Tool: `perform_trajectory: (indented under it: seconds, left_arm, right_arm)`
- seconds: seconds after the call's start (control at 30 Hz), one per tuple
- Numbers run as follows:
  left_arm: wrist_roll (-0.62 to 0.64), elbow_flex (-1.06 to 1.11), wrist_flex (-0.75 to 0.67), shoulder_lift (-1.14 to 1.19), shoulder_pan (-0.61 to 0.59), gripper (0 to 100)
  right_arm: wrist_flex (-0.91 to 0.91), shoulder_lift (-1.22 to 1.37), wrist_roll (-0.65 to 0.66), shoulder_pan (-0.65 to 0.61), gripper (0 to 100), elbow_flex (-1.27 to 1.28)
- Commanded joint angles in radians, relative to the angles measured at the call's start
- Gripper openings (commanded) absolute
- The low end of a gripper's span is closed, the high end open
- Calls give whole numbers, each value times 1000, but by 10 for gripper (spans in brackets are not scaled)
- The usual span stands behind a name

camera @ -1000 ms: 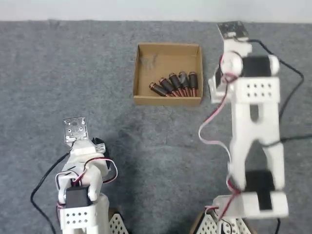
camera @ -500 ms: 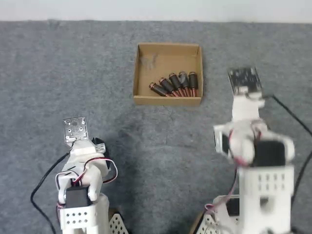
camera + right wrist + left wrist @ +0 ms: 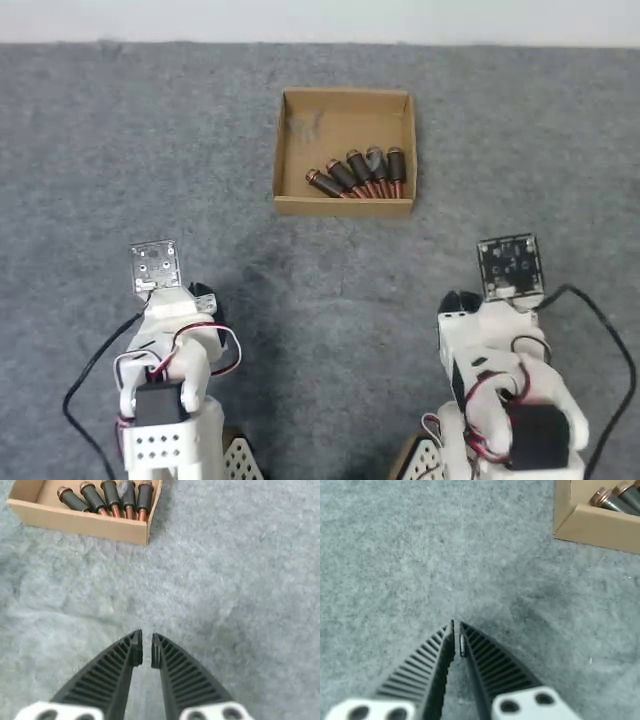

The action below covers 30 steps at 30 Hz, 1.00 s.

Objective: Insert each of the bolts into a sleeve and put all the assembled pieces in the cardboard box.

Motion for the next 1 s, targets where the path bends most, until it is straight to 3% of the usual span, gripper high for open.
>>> perform_trajectory:
  seconds: [0.0,0.3,0.5,0.77,0.97]
  left_arm:
    - [-6,-13,6,-15,2,16]
    - [-6,-13,6,-14,2,16]
    - [-6,-13,6,-14,2,16]
    - [-6,-13,6,-14,2,16]
    - [-6,-13,6,-14,2,16]
  right_arm:
    - [-77,-51,15,13,6,80]
    - [-387,-65,15,13,6,407]
    - [-481,-71,15,13,6,589]
    - [-427,-73,6,67,6,629]
    - [-120,-73,-130,76,8,446]
